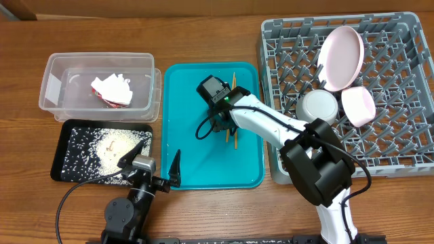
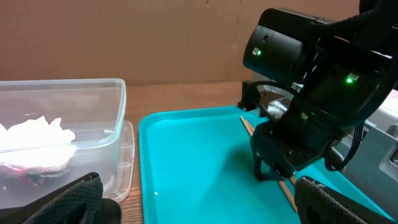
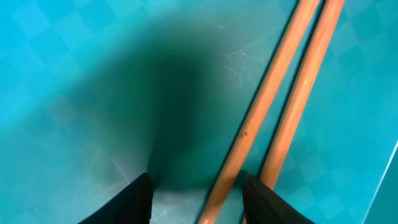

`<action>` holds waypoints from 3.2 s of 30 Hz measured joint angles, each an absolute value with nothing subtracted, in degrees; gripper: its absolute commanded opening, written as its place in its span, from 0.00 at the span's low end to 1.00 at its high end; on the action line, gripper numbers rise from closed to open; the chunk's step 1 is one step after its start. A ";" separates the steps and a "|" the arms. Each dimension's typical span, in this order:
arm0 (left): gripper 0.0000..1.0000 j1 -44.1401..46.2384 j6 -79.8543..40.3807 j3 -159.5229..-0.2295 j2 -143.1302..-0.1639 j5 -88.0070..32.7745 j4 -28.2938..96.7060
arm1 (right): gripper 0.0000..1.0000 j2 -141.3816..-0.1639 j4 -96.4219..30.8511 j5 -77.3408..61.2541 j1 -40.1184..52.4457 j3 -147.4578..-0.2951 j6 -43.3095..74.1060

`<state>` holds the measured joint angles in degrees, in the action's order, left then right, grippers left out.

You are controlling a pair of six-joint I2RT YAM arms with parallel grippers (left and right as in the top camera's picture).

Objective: Sort waste into correct bins and load items into the dishwasher
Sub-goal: 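Move right gripper to the chopsticks on the teal tray and grasp them, then lift the chopsticks with right gripper and drop them into the rack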

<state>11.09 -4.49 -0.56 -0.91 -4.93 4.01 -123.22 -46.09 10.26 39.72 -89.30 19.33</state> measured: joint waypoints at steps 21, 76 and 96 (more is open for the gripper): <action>1.00 11.11 -4.49 -0.56 -0.91 -4.93 4.01 | 0.04 -122.58 -54.50 6.31 39.72 -90.02 19.22; 1.00 11.09 -4.49 -0.56 -0.91 -4.93 4.01 | 0.61 -117.84 -42.22 14.52 35.88 -80.29 8.97; 1.00 11.09 -4.49 -0.56 -0.91 -4.93 4.01 | 0.47 -118.67 -50.89 9.69 35.90 -84.12 8.47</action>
